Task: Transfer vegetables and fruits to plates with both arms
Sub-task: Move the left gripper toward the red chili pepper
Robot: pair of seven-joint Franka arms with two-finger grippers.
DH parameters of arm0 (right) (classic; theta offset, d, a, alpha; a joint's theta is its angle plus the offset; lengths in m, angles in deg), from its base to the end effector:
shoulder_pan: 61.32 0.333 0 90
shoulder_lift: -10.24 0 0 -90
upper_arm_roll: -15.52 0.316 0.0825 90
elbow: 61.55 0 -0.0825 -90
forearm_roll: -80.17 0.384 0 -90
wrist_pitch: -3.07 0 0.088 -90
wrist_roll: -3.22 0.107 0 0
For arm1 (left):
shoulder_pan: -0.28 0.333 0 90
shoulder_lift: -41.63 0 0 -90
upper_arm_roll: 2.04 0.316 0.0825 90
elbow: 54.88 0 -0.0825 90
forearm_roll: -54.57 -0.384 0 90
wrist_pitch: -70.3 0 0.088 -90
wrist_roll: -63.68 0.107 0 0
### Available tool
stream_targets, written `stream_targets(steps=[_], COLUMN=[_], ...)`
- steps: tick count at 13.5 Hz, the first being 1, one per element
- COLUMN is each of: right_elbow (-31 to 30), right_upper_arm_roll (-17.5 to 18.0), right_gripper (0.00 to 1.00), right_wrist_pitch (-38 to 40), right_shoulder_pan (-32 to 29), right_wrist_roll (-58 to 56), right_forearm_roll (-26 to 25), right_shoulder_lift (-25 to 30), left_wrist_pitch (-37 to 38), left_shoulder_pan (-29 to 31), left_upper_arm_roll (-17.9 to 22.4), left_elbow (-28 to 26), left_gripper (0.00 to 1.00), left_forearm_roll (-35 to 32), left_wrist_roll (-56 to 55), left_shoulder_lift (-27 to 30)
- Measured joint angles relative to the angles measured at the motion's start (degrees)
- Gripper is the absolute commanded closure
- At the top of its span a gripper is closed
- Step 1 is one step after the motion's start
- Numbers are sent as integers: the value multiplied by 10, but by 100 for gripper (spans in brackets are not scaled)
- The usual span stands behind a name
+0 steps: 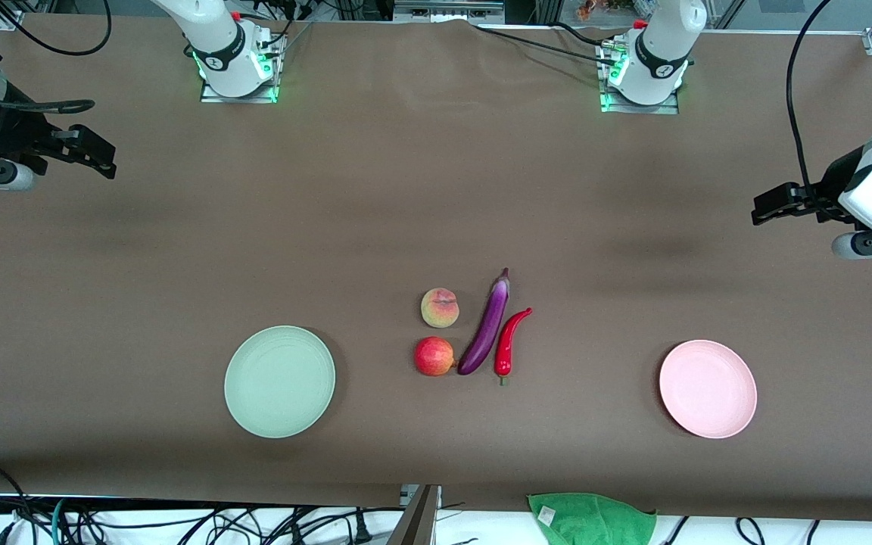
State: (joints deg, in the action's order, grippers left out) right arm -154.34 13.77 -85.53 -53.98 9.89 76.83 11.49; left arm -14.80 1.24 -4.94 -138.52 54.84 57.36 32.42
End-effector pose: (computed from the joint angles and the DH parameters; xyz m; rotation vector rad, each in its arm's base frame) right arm 0.5421 0.0465 0.6117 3.0779 -0.0289 -0.0691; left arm 0.5921 -0.0182 0.5773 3.1290 0.1197 -0.2127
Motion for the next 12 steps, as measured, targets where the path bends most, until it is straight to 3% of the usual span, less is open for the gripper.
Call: stream_targets(steps=[7,12], right_elbow=[0,0], right_upper_arm_roll=[0,2], right_gripper=[0,0], right_wrist_pitch=[-1,-1], right_shoulder_pan=[1,6], right_wrist_roll=[0,0], right_forearm_roll=[2,2], right_shoulder_lift=[0,0], left_wrist_pitch=[-14,-65], left_shoulder_pan=[-5,-58], left_upper_arm_roll=[-1,-3], left_elbow=[-36,-71], left_gripper=[0,0], left_forearm_roll=[2,5], left_wrist_roll=[1,3], left_shoulder_lift=[23,22])
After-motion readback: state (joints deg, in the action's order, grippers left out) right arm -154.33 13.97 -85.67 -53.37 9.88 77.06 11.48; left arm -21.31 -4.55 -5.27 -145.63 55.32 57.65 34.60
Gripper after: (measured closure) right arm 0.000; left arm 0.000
